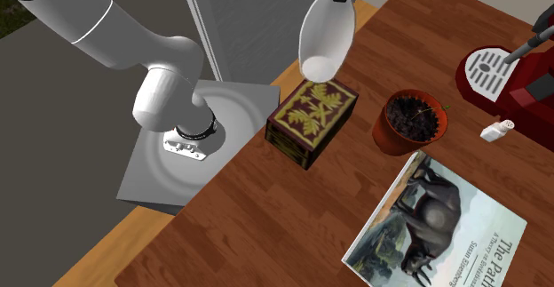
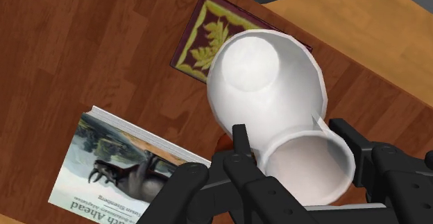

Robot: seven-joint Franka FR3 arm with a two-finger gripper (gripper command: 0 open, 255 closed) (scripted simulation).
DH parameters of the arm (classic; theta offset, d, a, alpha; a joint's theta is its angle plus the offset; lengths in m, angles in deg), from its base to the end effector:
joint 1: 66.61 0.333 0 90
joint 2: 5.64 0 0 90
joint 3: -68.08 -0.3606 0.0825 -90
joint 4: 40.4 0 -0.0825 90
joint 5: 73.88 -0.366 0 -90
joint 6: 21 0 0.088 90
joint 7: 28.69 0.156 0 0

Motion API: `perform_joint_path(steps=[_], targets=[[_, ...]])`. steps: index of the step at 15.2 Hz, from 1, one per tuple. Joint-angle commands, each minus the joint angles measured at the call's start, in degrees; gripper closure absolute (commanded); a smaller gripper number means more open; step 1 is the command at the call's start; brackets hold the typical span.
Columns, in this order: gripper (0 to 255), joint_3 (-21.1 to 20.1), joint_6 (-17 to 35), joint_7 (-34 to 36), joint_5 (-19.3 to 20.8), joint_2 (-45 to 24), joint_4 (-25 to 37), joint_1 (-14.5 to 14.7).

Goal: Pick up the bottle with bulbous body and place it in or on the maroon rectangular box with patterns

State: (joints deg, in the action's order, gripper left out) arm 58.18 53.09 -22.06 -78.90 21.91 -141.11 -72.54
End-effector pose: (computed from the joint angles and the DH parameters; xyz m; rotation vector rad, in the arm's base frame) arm 0.3228 0.0622 0.7175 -3.1356 0.0641 -0.0137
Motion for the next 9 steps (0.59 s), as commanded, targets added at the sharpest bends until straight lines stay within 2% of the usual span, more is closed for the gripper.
perform_joint_path(steps=[1,9], targets=[[255,0.02,1.53,-0.12,-0.09,0.83,-2.32,0.05],[255,-0.04,7.52,-0.55,-0.48,3.91,-11.37,0.29]])
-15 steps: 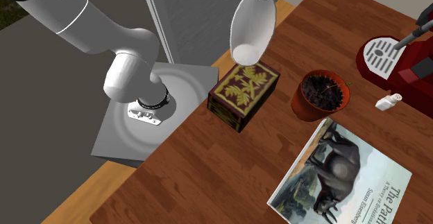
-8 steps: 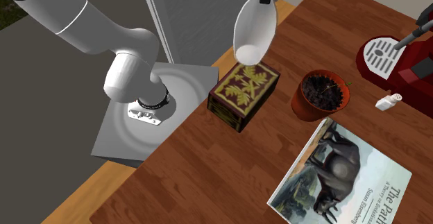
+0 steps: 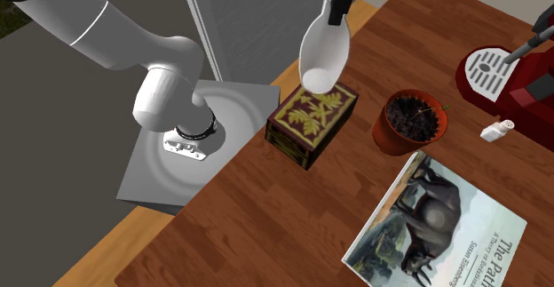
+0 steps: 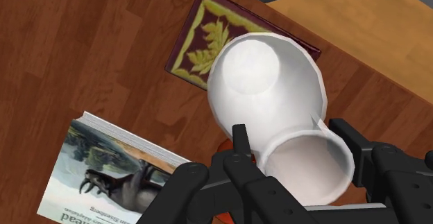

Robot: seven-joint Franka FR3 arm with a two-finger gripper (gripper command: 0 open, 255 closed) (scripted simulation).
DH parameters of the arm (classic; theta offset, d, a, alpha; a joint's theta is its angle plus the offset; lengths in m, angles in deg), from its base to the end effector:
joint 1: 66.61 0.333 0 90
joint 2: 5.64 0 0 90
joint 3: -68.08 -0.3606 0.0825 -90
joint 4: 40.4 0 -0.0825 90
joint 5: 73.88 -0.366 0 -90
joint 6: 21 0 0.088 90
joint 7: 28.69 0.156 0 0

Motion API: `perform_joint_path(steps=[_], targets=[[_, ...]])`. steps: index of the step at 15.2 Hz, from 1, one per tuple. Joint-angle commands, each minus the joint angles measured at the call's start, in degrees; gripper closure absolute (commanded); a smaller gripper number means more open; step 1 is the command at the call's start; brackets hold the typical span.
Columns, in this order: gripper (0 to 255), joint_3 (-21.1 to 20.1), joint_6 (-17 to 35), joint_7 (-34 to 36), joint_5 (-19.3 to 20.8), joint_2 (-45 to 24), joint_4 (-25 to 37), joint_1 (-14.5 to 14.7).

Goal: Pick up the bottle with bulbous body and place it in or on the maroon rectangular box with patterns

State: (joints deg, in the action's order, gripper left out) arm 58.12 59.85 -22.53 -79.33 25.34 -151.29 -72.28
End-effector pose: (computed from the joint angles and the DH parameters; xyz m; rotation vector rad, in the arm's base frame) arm 0.3210 0.0625 0.6713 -3.1355 0.0644 -0.0135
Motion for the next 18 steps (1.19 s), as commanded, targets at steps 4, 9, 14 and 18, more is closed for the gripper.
perform_joint_path(steps=[4,9,14,18], targets=[[255,-0.08,3.69,-0.25,-0.25,1.72,-5.37,0.16],[255,-0.23,7.33,-0.43,-0.5,3.03,-10.3,0.32],[255,-0.44,10.97,-0.59,-0.77,4.05,-14.95,0.47],[255,-0.69,14.6,-0.73,-1.04,4.77,-19.31,0.63]])
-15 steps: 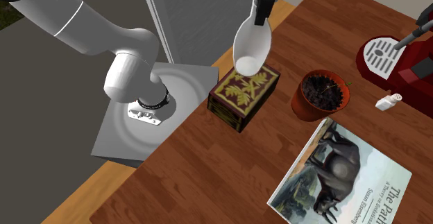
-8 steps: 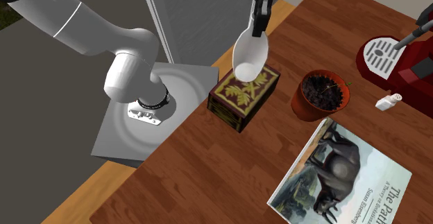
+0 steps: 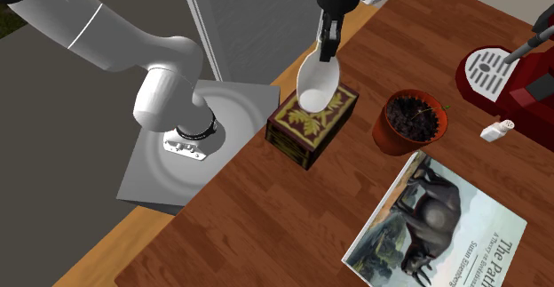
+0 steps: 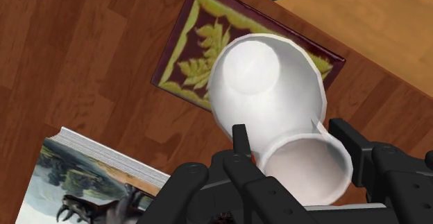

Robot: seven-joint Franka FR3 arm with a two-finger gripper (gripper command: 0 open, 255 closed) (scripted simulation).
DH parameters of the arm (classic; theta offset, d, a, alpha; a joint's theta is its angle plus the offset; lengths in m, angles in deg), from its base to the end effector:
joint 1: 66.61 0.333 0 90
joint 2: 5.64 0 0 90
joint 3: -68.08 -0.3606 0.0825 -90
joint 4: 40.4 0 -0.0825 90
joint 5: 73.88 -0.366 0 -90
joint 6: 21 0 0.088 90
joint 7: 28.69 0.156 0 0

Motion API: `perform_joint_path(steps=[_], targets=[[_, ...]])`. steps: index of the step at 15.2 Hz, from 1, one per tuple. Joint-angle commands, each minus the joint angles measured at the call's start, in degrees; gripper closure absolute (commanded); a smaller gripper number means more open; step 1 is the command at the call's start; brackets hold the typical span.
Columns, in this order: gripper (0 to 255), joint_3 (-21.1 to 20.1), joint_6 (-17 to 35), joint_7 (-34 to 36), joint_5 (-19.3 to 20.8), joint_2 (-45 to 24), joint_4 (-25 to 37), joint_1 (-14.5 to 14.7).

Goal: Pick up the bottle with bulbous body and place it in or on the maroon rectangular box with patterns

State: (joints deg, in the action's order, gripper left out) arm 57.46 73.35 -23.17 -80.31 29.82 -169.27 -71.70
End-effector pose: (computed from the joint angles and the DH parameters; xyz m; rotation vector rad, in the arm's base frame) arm 0.3176 0.0629 0.5758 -3.1354 0.0646 -0.0130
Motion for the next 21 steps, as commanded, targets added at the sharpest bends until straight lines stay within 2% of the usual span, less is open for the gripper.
perform_joint_path(steps=[1,8,9,14,18,21], targets=[[255,-0.03,1.1,-0.09,-0.06,0.31,-1.34,0.04],[255,-0.03,1.1,-0.09,-0.06,0.3,-1.33,0.04],[0,-0.04,1.09,-0.09,-0.06,0.3,-1.33,0.04],[0,-0.04,1.09,-0.09,-0.06,0.29,-1.32,0.04],[0,0.43,-5.85,0.16,0.46,-1.25,7.15,-0.26],[0,0.44,-5.85,0.16,0.46,-1.25,7.15,-0.26]])
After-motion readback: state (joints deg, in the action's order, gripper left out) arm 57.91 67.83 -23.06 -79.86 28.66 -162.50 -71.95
